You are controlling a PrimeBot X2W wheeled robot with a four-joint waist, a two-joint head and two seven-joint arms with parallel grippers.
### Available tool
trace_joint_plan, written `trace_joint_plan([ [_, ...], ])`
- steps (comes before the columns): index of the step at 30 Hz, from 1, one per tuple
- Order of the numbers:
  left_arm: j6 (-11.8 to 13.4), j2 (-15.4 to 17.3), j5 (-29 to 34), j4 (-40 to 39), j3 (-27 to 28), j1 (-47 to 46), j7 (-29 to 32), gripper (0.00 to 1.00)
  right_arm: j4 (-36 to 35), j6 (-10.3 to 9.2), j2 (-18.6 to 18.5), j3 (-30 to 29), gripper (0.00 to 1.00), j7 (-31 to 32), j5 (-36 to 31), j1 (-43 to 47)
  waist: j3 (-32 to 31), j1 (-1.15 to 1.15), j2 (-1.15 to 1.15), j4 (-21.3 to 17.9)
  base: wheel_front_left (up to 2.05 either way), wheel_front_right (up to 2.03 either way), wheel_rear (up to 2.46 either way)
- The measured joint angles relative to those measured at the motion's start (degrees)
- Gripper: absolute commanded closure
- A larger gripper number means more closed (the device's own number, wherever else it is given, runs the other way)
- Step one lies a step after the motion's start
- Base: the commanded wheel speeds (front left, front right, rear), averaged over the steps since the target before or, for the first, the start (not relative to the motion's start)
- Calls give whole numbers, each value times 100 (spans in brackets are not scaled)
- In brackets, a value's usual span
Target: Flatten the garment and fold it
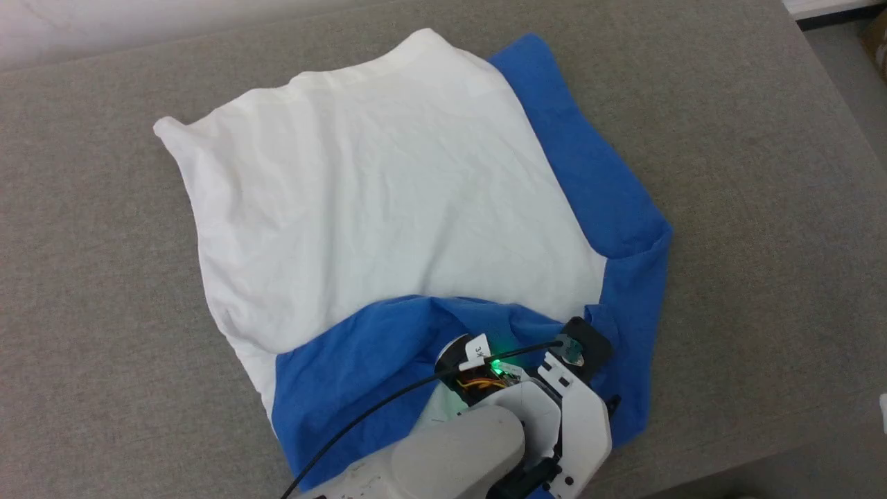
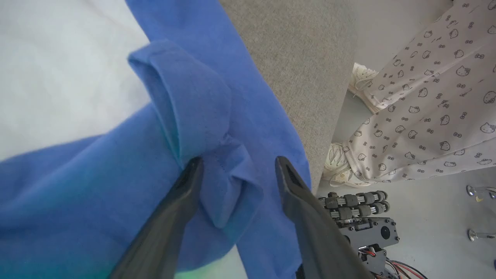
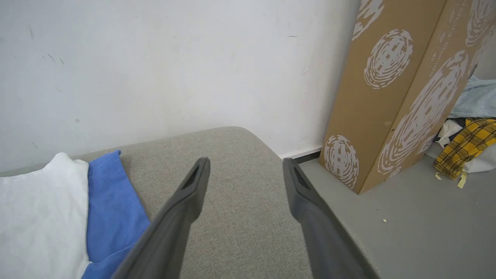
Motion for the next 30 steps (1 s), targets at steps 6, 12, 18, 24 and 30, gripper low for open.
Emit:
trace_joint_plan([
  [6, -125, 22, -304, -354, -4, 10, -253, 0, -46, 0, -22, -44, 0, 27, -37, 78, -216, 0, 0, 145, 0, 0, 0],
  [12, -153, 18, -832, -690, 100, -468, -1055, 0, -232, 0, -7, -118, 0, 156, -116, 276, -507, -1, 0, 372, 0, 0, 0],
  [18, 112, 19, -1005, -531, 599, -932, -1842, 0, -419, 0, 69, -148, 0, 278, -183, 466, -753, -1, 0, 696, 0, 0, 0],
  [24, 546, 762, -1004, -845, 1312, -1016, -2506, 0, -547, 0, 155, -168, 0, 365, -269, 637, -1001, -1, 0, 1026, 0, 0, 0],
  [30, 1412, 2070, -945, -2220, 2237, -316, -2849, 0, -612, 0, 248, -155, 0, 387, -276, 767, -1207, -1, 0, 1323, 0, 0, 0],
])
